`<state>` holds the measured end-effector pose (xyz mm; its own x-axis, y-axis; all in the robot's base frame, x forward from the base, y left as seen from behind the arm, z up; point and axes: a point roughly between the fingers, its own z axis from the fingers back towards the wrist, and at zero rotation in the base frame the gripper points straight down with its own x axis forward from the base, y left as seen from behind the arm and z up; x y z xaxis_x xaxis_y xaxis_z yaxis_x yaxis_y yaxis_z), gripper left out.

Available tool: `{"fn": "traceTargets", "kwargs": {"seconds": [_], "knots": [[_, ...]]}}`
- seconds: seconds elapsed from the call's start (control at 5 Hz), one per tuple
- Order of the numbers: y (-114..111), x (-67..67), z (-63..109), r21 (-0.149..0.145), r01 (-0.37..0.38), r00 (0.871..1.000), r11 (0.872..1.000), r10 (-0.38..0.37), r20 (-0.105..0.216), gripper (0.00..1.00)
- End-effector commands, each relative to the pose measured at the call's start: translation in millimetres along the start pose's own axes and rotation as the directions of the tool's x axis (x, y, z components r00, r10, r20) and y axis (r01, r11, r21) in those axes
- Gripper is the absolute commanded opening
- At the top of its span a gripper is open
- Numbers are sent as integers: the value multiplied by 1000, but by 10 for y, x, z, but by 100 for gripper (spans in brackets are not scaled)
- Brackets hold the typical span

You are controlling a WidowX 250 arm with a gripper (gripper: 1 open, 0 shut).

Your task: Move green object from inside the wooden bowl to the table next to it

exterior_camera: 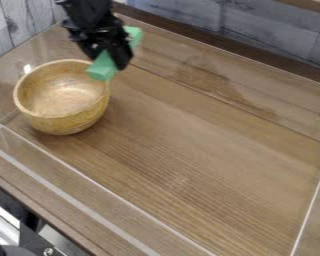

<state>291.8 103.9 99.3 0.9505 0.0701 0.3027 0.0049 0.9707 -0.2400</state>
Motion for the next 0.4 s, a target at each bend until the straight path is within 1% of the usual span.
{"fn": "traceTargets", "kwargs": {"seconds": [0.0, 0.2], "knots": [[-200, 162, 52, 21, 39, 997, 999, -40, 61, 0], [-335, 155, -115, 18, 49, 998, 999, -50, 47, 0]]}}
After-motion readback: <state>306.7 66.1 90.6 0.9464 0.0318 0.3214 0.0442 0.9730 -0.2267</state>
